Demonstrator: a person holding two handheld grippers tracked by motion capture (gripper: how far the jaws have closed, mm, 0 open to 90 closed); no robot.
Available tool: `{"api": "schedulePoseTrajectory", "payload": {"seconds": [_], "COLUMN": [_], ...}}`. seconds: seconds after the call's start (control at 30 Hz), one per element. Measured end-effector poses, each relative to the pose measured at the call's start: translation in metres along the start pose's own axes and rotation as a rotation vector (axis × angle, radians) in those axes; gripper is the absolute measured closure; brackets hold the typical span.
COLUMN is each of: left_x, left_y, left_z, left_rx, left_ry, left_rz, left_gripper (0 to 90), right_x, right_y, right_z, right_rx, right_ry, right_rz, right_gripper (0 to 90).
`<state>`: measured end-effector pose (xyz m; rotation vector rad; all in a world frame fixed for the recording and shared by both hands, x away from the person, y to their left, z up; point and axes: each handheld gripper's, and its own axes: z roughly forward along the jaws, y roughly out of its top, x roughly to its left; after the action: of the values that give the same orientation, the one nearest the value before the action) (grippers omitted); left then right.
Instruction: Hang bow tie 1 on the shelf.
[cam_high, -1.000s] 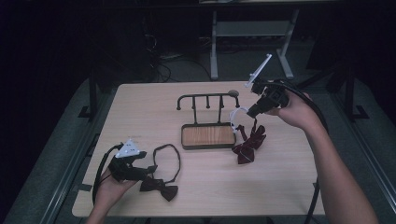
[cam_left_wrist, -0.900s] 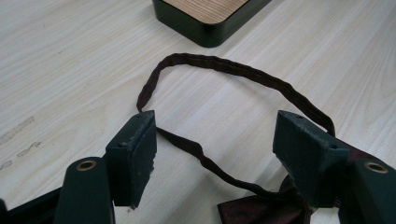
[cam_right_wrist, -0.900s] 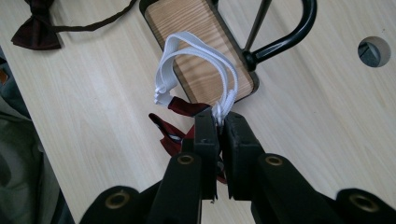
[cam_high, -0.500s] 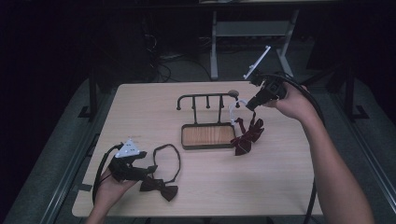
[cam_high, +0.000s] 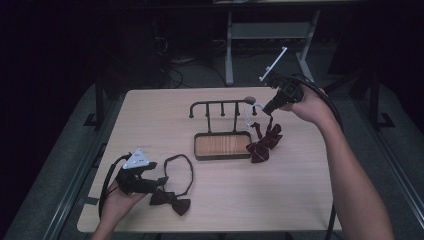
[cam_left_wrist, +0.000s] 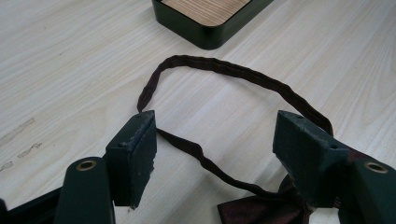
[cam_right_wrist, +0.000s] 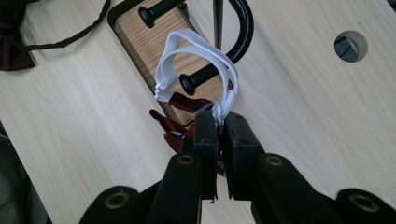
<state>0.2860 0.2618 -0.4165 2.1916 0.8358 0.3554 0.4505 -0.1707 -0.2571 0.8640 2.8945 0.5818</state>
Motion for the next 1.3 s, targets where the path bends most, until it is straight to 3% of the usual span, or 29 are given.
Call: {"api": "schedulePoseTrajectory", "payload": {"seconds": [0.53,1.3], "left_x": [-0.001,-0.001], "left_y": [0.001,0.001], "left_z": [0.0,0.0], "left_rx": [-0.003,0.008], "left_ry": [-0.002,-0.004], "left_rz": [-0.001,0.006], "left_gripper": [30.8,30.9], "right_x": [-0.005,0.0], "right_y": [0.0,-0.016], "right_z": [0.011,0.018], "right_rx": [0.005,-0.012], "right_ry": [-0.006,0.052], "right_rz": [0.0,-0.019], "right_gripper": [82.5,76.7]}}
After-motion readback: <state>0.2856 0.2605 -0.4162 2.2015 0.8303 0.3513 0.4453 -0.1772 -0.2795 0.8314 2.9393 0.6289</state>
